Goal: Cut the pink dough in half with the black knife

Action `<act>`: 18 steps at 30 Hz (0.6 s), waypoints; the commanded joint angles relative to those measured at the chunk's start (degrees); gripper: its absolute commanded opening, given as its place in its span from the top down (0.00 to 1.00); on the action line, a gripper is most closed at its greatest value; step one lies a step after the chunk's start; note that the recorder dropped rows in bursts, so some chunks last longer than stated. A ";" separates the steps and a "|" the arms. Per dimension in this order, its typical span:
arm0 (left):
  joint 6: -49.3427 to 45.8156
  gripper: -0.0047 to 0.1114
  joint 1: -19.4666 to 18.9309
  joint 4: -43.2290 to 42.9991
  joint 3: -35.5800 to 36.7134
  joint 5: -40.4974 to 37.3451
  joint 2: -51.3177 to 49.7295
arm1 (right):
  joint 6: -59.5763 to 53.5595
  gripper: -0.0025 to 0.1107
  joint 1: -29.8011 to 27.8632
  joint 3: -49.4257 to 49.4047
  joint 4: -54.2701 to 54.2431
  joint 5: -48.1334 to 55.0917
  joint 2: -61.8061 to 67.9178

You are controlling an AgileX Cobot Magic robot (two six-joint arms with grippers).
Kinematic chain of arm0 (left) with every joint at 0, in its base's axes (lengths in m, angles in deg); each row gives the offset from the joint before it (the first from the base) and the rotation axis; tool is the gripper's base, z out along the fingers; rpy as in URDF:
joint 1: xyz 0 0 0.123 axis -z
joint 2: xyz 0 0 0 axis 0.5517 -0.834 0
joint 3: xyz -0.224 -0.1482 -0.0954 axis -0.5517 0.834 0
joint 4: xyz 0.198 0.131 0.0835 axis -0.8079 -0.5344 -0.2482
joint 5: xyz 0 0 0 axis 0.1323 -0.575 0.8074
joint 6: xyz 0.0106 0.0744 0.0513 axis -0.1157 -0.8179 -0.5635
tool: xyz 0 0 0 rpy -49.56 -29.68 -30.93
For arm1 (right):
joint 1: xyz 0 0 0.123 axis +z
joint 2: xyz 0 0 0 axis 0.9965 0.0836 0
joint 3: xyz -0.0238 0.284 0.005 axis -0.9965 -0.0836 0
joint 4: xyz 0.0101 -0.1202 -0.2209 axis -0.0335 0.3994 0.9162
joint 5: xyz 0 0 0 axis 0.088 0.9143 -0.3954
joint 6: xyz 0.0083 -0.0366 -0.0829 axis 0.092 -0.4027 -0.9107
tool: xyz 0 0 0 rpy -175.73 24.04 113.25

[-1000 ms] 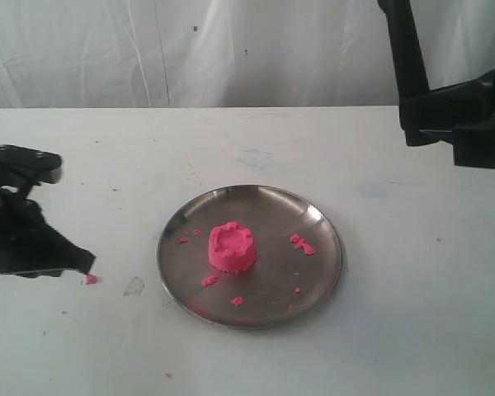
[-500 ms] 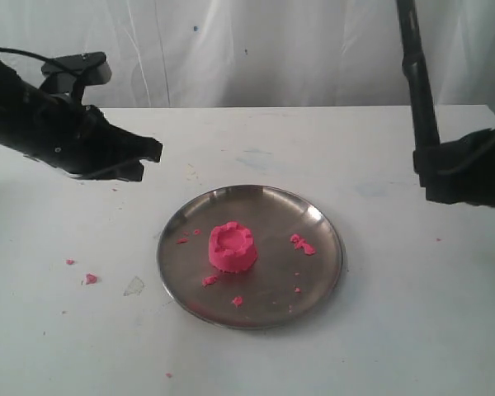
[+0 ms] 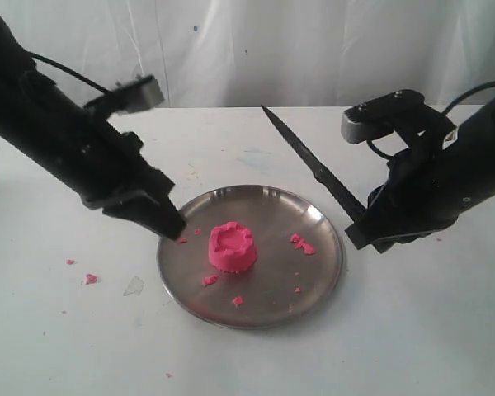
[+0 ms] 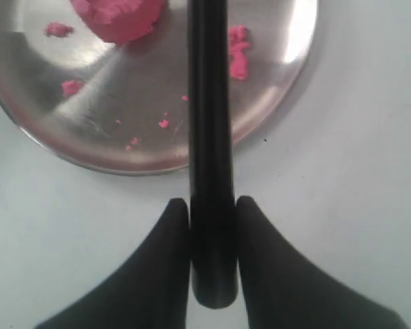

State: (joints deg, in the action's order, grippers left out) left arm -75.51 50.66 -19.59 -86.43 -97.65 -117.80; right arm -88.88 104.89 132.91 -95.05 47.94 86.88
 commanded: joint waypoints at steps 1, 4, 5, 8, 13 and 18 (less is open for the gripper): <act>-9.51 0.96 4.55 2.56 -0.31 2.17 -5.45 | 5.92 0.98 4.50 2.69 6.75 3.05 0.00; -14.57 0.96 5.29 2.56 -0.31 10.78 -8.17 | 4.06 0.98 6.10 2.93 6.88 4.52 0.66; -14.68 0.96 5.29 2.56 -0.31 12.41 -8.63 | 3.95 0.98 6.24 2.93 7.05 3.66 0.90; -14.68 0.96 3.98 2.00 -0.31 12.26 -8.94 | 4.38 0.98 6.24 2.93 7.71 -1.67 1.68; -14.31 0.96 1.11 1.60 -0.45 11.94 -8.83 | 4.79 0.98 6.24 2.93 8.06 -3.17 4.39; -14.06 0.96 -1.22 2.12 -5.17 7.06 -8.83 | 4.22 0.98 6.60 2.93 6.39 -2.90 7.11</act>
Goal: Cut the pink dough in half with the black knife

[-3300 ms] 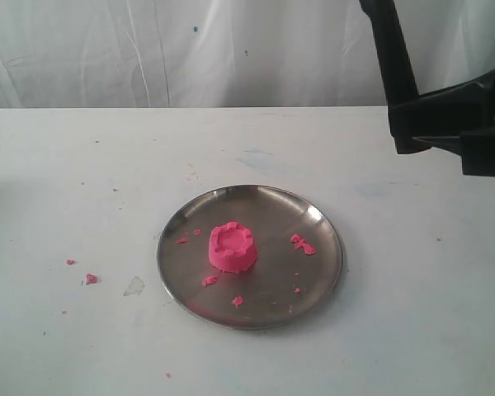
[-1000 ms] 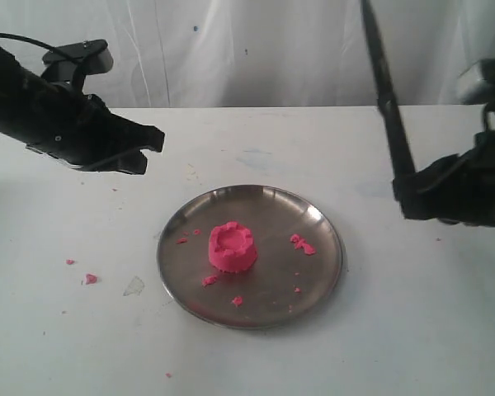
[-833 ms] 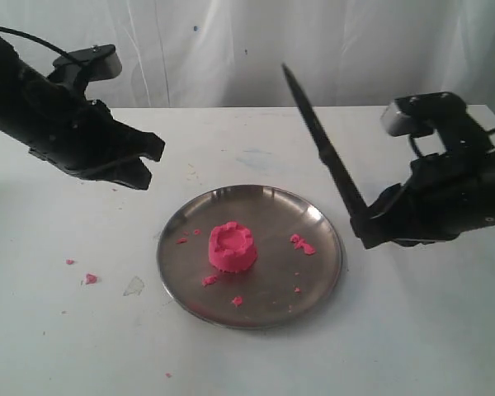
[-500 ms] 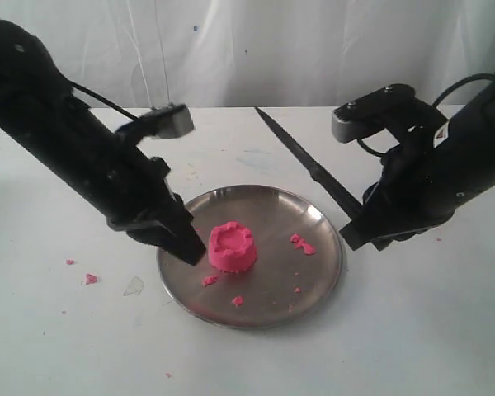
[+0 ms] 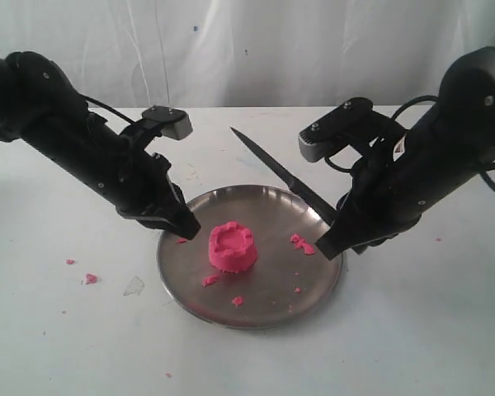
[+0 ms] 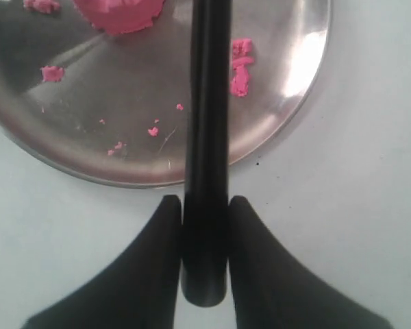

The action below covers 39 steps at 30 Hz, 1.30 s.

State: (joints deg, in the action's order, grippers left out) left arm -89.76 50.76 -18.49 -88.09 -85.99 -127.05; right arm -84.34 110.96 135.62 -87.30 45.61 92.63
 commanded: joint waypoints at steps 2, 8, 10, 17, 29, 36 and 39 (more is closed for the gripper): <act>0.19 0.96 -1.80 1.35 -5.57 -6.95 0.42 | -2.35 0.98 1.04 0.22 -4.08 -0.32 1.46; 0.19 0.96 -1.81 2.67 -7.12 -9.29 0.42 | -7.68 0.98 3.63 0.10 -6.91 0.99 1.97; 0.19 0.96 -1.81 2.65 -7.12 -9.29 0.31 | -7.68 0.98 3.88 0.10 -6.68 1.48 2.85; -1.71 0.96 -1.81 5.74 -4.88 -5.29 0.31 | -7.68 0.98 3.88 0.10 -6.68 -1.21 6.44; -2.84 0.96 -1.81 11.08 -1.17 -1.48 0.31 | -7.68 0.98 3.88 0.10 -6.48 -2.03 6.88; -2.84 0.96 -1.81 10.86 -1.17 -1.36 0.31 | -7.68 0.98 3.88 0.76 -6.48 -1.25 6.76; -2.99 0.96 -1.81 10.86 -1.17 0.05 0.31 | -7.68 0.98 3.88 0.76 -6.48 -1.50 6.76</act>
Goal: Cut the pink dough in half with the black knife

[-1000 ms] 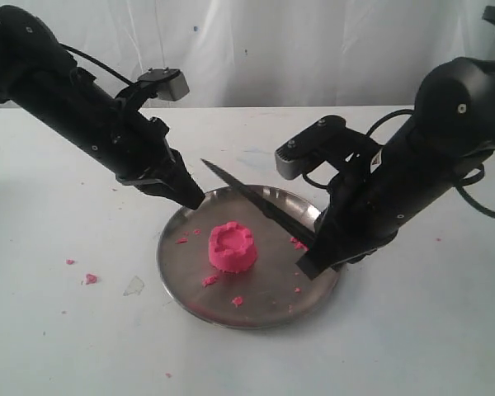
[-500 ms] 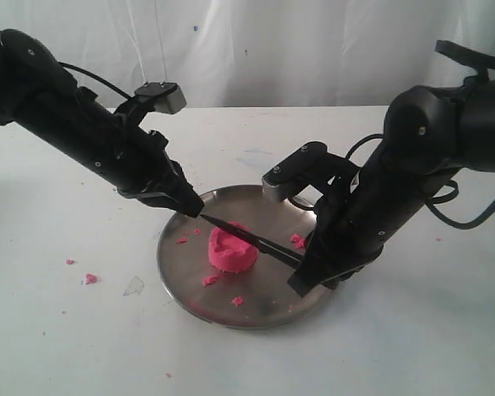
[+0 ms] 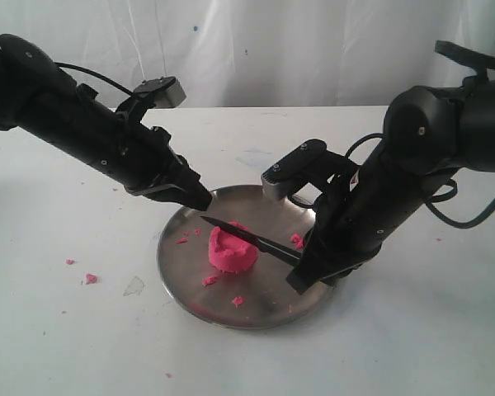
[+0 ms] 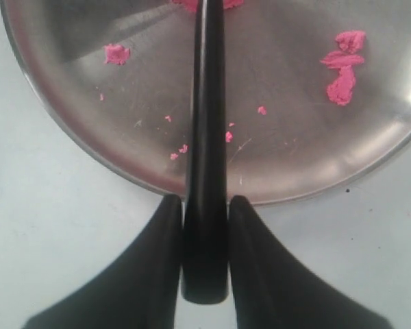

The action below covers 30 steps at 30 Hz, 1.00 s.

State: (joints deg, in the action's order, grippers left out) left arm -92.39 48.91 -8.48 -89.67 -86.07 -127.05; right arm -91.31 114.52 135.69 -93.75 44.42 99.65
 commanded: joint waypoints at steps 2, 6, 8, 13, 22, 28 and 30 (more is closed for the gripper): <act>-0.36 0.96 0.04 0.85 0.42 0.41 0.31 | -0.70 0.98 0.33 0.68 -0.14 -0.58 -0.26; -0.47 0.96 0.04 0.85 0.42 2.82 0.31 | -0.70 0.98 0.33 0.68 -0.46 -0.81 -0.26; -0.59 0.96 0.04 0.85 0.42 4.69 0.09 | -0.70 0.98 0.33 0.68 -1.33 -0.81 -0.26; -3.58 0.96 0.04 0.85 0.42 5.83 -3.06 | -0.70 0.98 0.33 0.56 -2.18 -1.30 -0.26; -8.61 0.96 0.04 0.85 0.31 5.47 -9.17 | -0.70 0.98 0.33 0.40 -2.65 -1.57 1.32; -9.38 0.96 0.04 1.61 0.31 7.44 -9.05 | -0.70 0.98 0.33 0.40 -2.74 -1.34 2.56; -9.38 0.96 0.04 1.70 0.31 9.00 -9.05 | -0.70 0.98 0.33 0.40 -2.85 -1.34 2.89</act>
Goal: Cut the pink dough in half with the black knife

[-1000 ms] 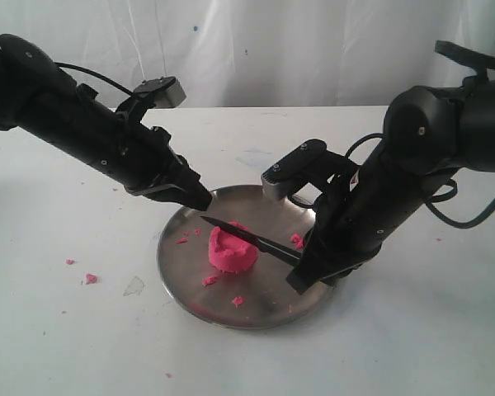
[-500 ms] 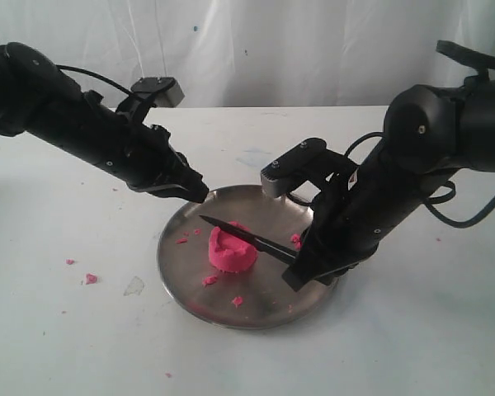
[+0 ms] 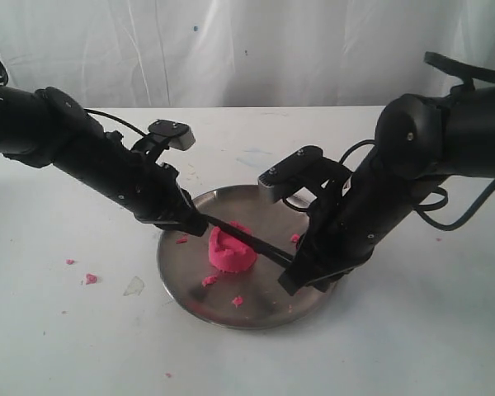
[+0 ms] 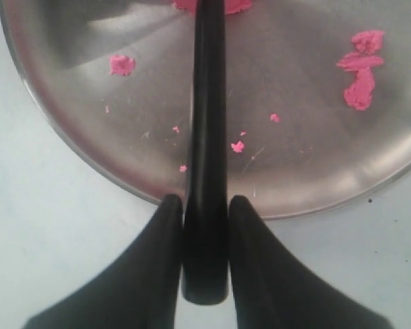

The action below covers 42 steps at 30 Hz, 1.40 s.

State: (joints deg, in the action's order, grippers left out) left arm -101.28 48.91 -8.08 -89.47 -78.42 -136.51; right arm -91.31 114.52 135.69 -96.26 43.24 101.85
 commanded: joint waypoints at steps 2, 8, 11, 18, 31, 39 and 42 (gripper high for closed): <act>-0.49 0.96 0.04 1.78 0.10 3.22 0.41 | -0.70 0.98 0.33 0.40 -0.35 0.01 0.93; -5.41 0.96 0.04 7.28 0.10 6.98 0.41 | -0.70 0.98 0.33 0.40 -0.35 0.44 1.45; -11.68 0.96 0.04 14.45 0.10 6.98 0.41 | -0.70 0.98 0.33 0.40 -0.35 0.54 2.26; -26.25 0.96 0.04 26.64 0.10 3.96 0.41 | -0.70 0.98 0.33 0.40 -1.30 0.05 4.46; -30.25 0.96 0.04 30.18 0.10 5.60 -4.62 | -0.70 0.98 0.33 0.40 -1.99 0.05 4.46; -31.69 0.96 0.04 32.65 0.10 5.48 -5.44 | -0.70 0.98 0.33 0.40 -2.10 0.05 4.46; -31.69 0.96 0.04 32.65 0.10 5.48 -5.44 | -0.70 0.98 0.33 0.40 -2.10 0.05 4.46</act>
State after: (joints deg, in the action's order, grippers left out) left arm -132.41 48.91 23.24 -89.47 -72.06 -142.23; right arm -91.31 114.52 135.69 -98.25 43.18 106.36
